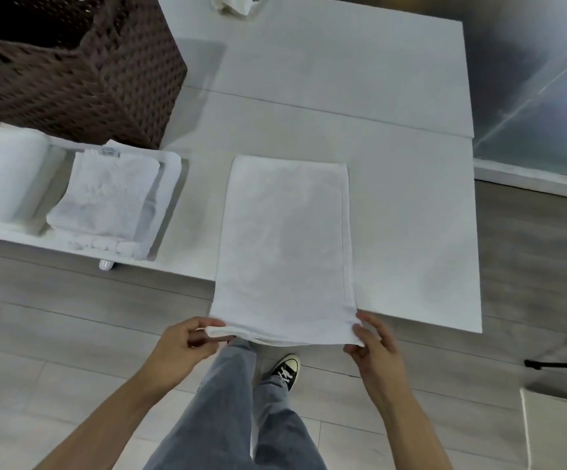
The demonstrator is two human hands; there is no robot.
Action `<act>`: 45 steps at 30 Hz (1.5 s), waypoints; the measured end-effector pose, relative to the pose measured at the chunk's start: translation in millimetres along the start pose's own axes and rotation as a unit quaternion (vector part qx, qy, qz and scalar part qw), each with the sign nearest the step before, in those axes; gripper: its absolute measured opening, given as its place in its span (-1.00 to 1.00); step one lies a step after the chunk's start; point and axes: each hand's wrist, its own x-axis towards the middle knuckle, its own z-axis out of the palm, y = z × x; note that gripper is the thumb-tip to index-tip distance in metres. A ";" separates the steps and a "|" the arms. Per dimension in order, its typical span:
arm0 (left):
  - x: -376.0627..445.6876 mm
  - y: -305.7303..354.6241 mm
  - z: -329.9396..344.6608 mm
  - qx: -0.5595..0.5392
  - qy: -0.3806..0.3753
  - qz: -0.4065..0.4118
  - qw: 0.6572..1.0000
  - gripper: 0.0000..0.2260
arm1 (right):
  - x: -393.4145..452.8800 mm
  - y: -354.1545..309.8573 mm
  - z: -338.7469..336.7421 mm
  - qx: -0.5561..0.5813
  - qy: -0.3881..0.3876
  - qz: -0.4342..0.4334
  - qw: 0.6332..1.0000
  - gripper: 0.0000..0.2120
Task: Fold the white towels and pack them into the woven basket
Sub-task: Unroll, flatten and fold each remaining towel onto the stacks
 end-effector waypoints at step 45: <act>318.6 139.4 -29.9 0.449 0.277 0.390 0.755 -0.61 | 240.3 -133.8 178.3 -0.438 0.159 -0.419 0.780 -0.64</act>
